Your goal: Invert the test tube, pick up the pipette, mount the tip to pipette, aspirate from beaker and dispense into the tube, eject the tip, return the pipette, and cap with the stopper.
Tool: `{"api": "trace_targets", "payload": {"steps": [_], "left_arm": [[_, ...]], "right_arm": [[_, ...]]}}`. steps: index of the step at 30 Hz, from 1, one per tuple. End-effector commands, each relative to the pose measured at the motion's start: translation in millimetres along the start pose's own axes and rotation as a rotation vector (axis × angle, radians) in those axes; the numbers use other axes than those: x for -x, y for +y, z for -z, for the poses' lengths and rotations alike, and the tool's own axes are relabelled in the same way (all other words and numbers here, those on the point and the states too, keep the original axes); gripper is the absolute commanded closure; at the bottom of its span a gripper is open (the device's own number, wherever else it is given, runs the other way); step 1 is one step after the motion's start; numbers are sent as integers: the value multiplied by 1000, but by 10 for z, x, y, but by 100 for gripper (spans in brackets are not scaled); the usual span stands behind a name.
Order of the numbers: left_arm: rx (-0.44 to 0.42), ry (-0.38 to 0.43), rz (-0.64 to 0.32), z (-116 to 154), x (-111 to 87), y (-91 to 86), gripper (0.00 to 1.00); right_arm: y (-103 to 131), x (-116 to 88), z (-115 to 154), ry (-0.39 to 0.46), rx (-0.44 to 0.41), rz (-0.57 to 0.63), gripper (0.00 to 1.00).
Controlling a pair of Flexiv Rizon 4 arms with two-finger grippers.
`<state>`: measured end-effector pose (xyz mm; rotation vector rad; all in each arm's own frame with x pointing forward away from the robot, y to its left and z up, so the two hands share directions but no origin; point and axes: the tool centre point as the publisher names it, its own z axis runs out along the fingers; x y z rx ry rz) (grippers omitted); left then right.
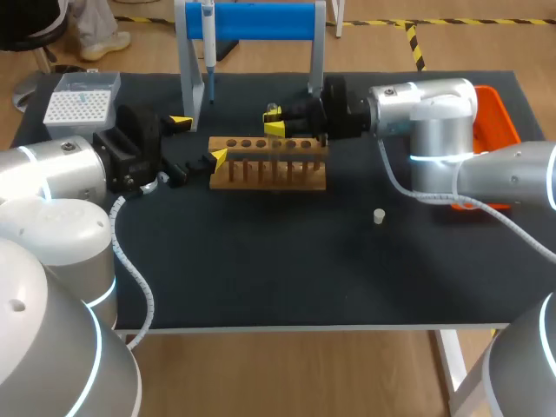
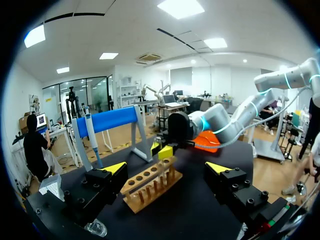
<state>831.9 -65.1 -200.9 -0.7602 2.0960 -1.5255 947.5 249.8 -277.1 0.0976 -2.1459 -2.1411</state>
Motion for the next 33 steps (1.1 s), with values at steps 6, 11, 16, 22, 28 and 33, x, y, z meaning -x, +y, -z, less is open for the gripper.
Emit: {"api": "trace_targets", "payload": {"steps": [6, 11, 16, 22, 28, 33], "left_arm": [[-5, 0, 1, -5, -1, 12, 0], [-5, 0, 1, -5, -1, 12, 0], [-5, 0, 1, -5, -1, 12, 0], [-5, 0, 1, -5, -1, 12, 0], [-5, 0, 1, -5, -1, 12, 0], [-5, 0, 1, -5, -1, 12, 0]], "right_arm": [[101, -22, 16, -2, 2, 10, 100], [170, -31, 24, -5, 7, 17, 100], [235, -38, 33, -10, 10, 21, 100], [299, -35, 53, -23, 10, 25, 100], [383, -42, 55, -28, 13, 30, 100], [440, -57, 50, -29, 12, 36, 100]]}}
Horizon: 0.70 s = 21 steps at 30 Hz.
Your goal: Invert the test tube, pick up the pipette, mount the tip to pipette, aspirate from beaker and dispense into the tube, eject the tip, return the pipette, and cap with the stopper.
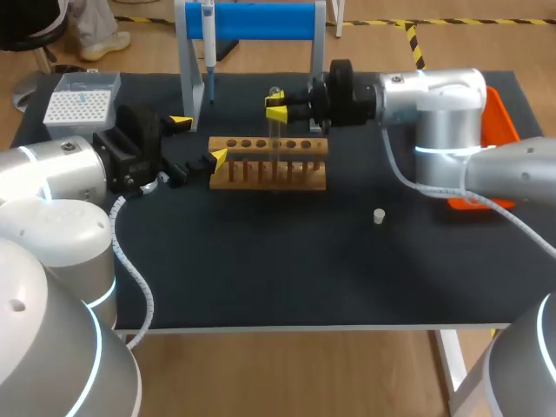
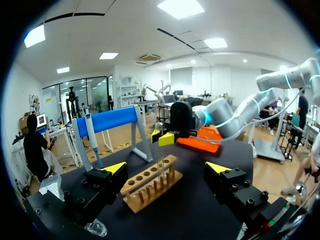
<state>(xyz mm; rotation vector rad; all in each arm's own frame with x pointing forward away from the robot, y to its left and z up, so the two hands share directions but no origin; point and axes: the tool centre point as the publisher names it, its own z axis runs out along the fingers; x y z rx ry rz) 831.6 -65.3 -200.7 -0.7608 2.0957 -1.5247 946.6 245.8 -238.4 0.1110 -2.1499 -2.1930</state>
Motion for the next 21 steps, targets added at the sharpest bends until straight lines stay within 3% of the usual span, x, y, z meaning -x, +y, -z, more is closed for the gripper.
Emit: {"api": "trace_targets", "payload": {"steps": [1, 21], "left_arm": [[-6, 0, 1, -5, 2, 14, 0], [-6, 0, 1, -5, 2, 14, 0]], "right_arm": [[65, -32, 11, -7, -9, 2, 100], [352, -118, 26, -37, 8, -3, 100]]}}
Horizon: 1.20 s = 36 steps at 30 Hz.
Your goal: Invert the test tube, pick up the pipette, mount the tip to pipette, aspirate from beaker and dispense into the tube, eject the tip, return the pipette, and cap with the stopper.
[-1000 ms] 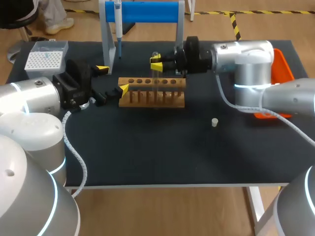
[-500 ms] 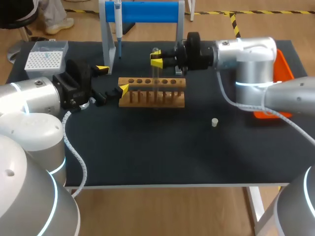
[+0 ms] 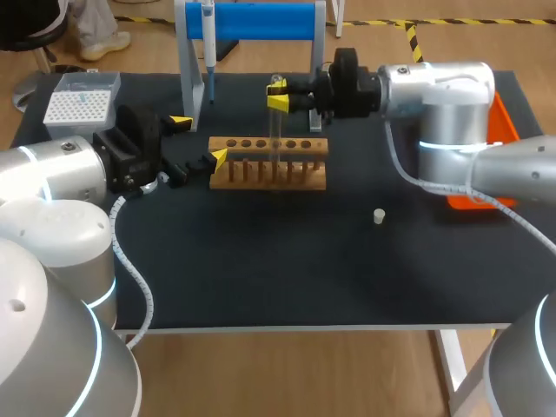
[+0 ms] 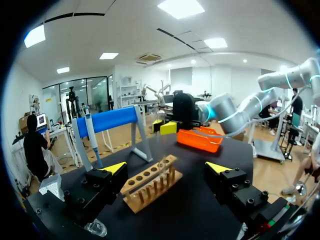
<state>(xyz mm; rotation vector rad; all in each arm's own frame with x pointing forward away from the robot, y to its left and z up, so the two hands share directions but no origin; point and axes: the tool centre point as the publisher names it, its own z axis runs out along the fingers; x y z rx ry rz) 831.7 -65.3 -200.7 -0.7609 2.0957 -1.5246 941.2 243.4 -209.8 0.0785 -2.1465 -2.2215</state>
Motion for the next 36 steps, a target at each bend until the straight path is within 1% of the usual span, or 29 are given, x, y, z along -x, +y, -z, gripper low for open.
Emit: {"api": "trace_targets", "payload": {"steps": [1, 4, 9, 20, 36], "left_arm": [[-6, 1, 1, -5, 2, 14, 0], [-6, 1, 1, -5, 2, 14, 0], [-6, 1, 1, -5, 2, 14, 0], [-6, 1, 1, -5, 2, 14, 0], [-6, 1, 1, -5, 2, 14, 0]], "right_arm": [[83, -73, 25, -14, -10, -1, 100], [143, -118, 75, -28, -28, -1, 100], [266, -214, 179, -38, -28, 5, 100], [539, -539, 367, -50, -13, 17, 100], [539, -539, 367, -50, -13, 17, 100]]}}
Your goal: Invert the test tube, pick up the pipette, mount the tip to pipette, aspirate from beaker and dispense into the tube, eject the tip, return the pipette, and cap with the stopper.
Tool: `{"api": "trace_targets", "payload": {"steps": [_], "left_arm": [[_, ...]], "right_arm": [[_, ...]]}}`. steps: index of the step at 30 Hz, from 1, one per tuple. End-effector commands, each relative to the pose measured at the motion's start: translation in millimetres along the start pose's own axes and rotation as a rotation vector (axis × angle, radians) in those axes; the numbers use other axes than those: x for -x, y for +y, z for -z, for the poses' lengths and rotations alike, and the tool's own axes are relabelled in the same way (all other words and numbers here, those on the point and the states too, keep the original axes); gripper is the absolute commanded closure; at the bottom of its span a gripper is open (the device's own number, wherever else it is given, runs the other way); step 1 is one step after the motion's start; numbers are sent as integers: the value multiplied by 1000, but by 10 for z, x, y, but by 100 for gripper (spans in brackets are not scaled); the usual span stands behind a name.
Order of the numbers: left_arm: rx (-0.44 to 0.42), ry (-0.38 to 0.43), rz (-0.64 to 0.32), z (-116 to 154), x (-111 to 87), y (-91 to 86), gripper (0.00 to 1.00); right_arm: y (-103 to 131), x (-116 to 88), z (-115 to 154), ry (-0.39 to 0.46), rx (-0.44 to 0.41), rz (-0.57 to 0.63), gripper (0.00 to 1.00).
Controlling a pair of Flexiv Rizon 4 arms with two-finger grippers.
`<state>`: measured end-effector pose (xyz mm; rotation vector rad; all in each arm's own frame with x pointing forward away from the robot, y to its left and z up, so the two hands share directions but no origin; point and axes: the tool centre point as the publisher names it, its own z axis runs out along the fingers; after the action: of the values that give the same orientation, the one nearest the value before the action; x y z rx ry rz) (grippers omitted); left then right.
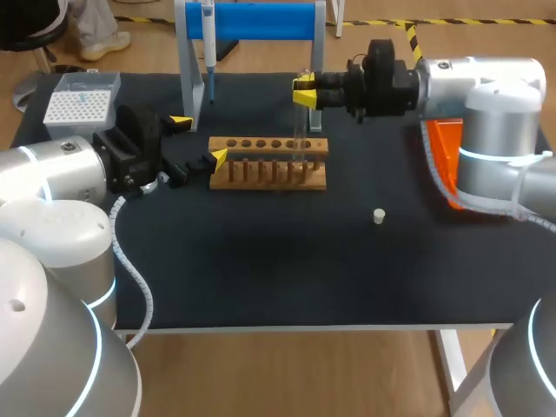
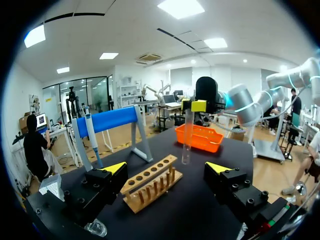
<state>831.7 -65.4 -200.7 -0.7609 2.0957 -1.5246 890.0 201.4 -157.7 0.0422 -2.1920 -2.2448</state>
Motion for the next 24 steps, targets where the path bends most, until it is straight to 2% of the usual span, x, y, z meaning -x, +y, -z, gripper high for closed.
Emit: {"api": "trace_targets", "payload": {"steps": [1, 7, 13, 17, 19, 24], "left_arm": [[-6, 1, 1, -4, 2, 13, 0], [-6, 1, 1, -4, 2, 13, 0], [-6, 1, 1, -4, 2, 13, 0], [-6, 1, 1, -4, 2, 13, 0], [-6, 1, 1, -4, 2, 13, 0], [-6, 1, 1, -4, 2, 13, 0]], "right_arm": [[5, 3, 3, 1, -2, 0, 100], [5, 3, 3, 1, -2, 0, 100], [63, 67, 121, -30, 25, -371, 100], [66, 97, 193, -44, 25, -564, 100], [66, 85, 227, 7, 46, -710, 100], [11, 134, 274, 24, 6, -866, 100]]}}
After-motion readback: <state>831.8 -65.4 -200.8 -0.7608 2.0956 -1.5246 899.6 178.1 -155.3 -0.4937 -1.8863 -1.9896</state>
